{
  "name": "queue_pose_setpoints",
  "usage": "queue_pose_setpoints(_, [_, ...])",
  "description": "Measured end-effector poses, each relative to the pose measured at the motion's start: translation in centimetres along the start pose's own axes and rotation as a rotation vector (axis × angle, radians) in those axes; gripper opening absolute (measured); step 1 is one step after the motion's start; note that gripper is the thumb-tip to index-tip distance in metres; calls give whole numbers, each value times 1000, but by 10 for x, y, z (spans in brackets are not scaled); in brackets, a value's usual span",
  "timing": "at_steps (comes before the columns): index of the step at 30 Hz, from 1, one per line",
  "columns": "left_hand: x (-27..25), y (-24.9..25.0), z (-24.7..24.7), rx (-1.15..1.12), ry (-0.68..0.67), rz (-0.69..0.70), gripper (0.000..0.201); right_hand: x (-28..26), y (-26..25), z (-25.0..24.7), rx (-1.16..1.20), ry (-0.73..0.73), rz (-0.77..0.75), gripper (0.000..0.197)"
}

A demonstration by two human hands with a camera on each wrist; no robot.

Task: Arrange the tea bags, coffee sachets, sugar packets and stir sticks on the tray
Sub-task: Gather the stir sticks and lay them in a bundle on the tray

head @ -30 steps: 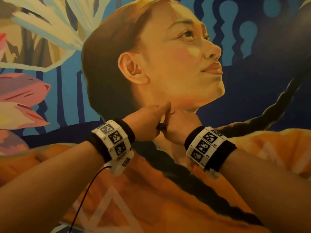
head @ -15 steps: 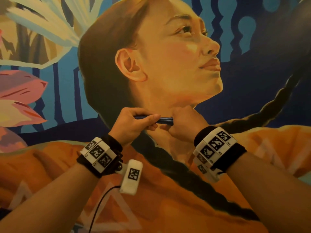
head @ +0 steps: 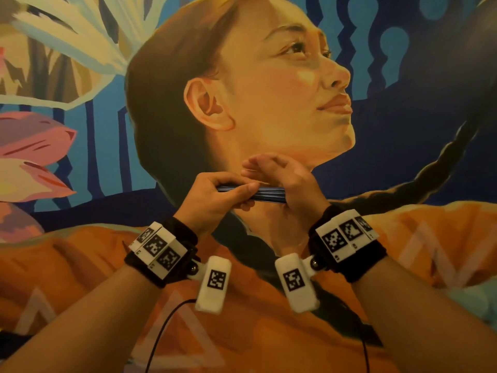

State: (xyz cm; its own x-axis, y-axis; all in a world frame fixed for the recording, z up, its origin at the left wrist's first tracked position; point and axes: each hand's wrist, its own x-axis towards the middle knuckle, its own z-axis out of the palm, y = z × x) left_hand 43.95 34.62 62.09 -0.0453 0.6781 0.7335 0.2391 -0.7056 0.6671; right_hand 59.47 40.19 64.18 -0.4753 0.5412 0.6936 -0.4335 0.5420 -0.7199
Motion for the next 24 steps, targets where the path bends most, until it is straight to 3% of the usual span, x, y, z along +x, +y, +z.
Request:
queue_pose_setpoints(2, [-1,2,-6,68,-4,48,25,0,-5,-11,-302,-167,-15,39])
queue_pose_setpoints(5, [-3,5,-11,179,7,99,28,-3,-17,-13,-1033,-404,76,25])
queue_pose_setpoints(6, [-3,6,-10,193,12,100,29,-3,-20,-10,-1223,-389,107,15])
queue_pose_setpoints(8, [-5,8,-5,155,39,89,30,-2,-22,-2,-1380,-238,149,14])
queue_pose_setpoints(14, [-4,9,4,-31,337,-47,29,-6,-15,3,-1668,-63,-41,17])
queue_pose_setpoints(17, [-4,7,10,-88,361,-112,27,-4,-5,-1,-1514,-74,-140,16])
queue_pose_setpoints(20, [-6,5,8,-47,398,-72,23,-3,-1,-5,-975,-205,-182,39])
queue_pose_setpoints(22, [-6,5,8,-33,397,-53,22,-2,1,1,-613,-124,-181,39])
queue_pose_setpoints(24, [-6,7,12,-58,375,-53,24,1,-3,11,-258,82,-158,38])
